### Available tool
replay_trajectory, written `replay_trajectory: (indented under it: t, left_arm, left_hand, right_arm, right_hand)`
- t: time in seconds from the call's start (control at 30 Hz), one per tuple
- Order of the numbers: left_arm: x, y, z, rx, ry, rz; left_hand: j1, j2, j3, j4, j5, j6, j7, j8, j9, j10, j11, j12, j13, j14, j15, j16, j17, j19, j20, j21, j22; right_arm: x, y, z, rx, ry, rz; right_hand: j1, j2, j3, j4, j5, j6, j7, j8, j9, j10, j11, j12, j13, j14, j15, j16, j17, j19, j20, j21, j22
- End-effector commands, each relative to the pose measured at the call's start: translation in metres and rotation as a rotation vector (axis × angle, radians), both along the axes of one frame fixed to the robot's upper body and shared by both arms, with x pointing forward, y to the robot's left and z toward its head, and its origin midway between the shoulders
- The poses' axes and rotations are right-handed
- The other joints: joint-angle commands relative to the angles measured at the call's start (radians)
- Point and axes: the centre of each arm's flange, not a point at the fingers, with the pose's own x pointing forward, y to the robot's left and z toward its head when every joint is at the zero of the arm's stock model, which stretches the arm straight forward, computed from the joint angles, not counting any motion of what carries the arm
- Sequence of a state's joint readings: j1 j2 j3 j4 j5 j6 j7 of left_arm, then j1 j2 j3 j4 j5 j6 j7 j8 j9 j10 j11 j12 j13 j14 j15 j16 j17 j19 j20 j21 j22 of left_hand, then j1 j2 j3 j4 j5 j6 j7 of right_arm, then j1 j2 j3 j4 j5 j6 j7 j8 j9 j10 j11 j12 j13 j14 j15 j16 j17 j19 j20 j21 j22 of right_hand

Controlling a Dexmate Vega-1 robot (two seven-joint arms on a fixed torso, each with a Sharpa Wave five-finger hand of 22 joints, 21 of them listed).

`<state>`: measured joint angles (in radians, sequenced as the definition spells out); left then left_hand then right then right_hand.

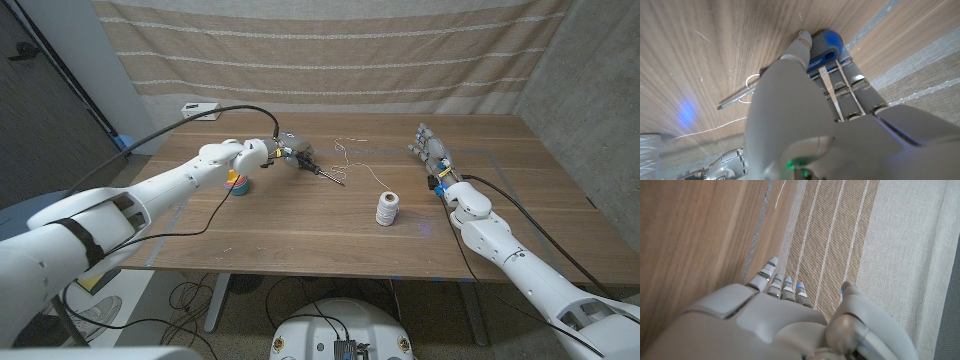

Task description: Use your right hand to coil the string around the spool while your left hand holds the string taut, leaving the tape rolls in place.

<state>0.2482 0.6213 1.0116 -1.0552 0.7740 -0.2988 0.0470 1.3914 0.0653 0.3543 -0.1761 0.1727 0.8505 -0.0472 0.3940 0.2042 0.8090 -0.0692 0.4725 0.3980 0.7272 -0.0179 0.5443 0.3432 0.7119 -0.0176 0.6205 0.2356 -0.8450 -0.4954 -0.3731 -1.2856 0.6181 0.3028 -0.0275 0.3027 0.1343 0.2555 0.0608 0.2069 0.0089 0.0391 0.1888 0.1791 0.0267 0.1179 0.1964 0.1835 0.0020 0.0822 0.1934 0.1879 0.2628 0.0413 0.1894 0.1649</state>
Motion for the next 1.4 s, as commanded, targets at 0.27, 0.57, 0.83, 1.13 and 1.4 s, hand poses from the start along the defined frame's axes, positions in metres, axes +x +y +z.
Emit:
replay_trajectory:
  t: [0.27, 0.57, 0.83, 1.13, 1.4]
  left_arm:
    - [-0.023, 0.018, 0.020, -0.217, -0.144, -0.110]
    - [-0.037, 0.032, 0.028, -0.334, -0.166, -0.129]
    - [-0.044, 0.042, 0.035, -0.402, -0.153, -0.132]
    - [-0.053, 0.046, 0.042, -0.402, -0.171, -0.129]
    - [-0.061, 0.047, 0.044, -0.390, -0.195, -0.117]
  left_hand:
    - [0.122, 0.079, -0.005, 0.004, 0.008, 0.210, 0.101, 0.000, -0.004, 0.038, 0.005, 0.049, 0.084, 0.139, -0.158, 0.032, 0.167, 0.064, -0.154, 0.097, 0.074]
    - [0.136, 0.073, -0.007, 0.002, 0.008, 0.221, 0.107, -0.004, -0.006, 0.049, 0.010, 0.053, 0.094, 0.141, -0.153, 0.030, 0.175, 0.053, -0.152, 0.117, 0.081]
    - [0.160, 0.062, -0.007, -0.002, 0.004, 0.237, 0.117, -0.010, -0.008, 0.059, 0.021, 0.055, 0.107, 0.155, -0.140, 0.032, 0.185, 0.054, -0.148, 0.149, 0.086]
    - [0.176, 0.053, -0.008, 0.000, 0.002, 0.248, 0.130, -0.019, -0.008, 0.068, 0.026, 0.056, 0.121, 0.170, -0.130, 0.032, 0.194, 0.050, -0.140, 0.181, 0.088]
    - [0.183, 0.053, -0.007, 0.003, 0.003, 0.250, 0.130, -0.025, -0.006, 0.069, 0.030, 0.056, 0.131, 0.171, -0.127, 0.030, 0.201, 0.043, -0.139, 0.199, 0.088]
  right_arm:
    - [-0.024, 0.003, 0.004, -0.141, -0.022, -0.161]
    - [-0.045, 0.005, 0.001, -0.287, 0.017, -0.179]
    - [-0.066, 0.014, 0.004, -0.454, 0.063, -0.220]
    - [-0.088, 0.026, 0.006, -0.607, 0.094, -0.261]
    - [-0.108, 0.035, 0.006, -0.684, 0.135, -0.238]
  right_hand:
    - [0.031, -0.042, 0.006, -0.057, -0.011, 0.085, -0.009, 0.021, 0.002, 0.098, 0.009, 0.024, 0.005, 0.082, 0.012, 0.017, -0.006, 0.073, 0.015, 0.019, 0.005]
    - [0.092, -0.024, 0.035, -0.104, -0.011, 0.140, -0.014, 0.029, 0.003, 0.128, 0.002, 0.023, 0.004, 0.098, 0.000, 0.012, -0.007, 0.067, 0.013, 0.008, 0.004]
    - [0.115, -0.028, 0.043, -0.127, -0.015, 0.152, -0.015, 0.027, 0.003, 0.139, -0.003, 0.022, 0.004, 0.117, -0.004, 0.014, -0.008, 0.070, 0.016, 0.007, 0.004]
    - [0.121, -0.049, 0.035, -0.143, -0.023, 0.179, -0.008, 0.031, 0.004, 0.153, -0.008, 0.022, 0.005, 0.130, -0.005, 0.014, -0.008, 0.074, 0.018, 0.007, 0.005]
    - [0.121, -0.063, 0.028, -0.152, -0.026, 0.184, -0.012, 0.028, 0.006, 0.164, -0.010, 0.021, 0.006, 0.147, 0.000, 0.016, -0.007, 0.073, 0.023, 0.005, 0.005]
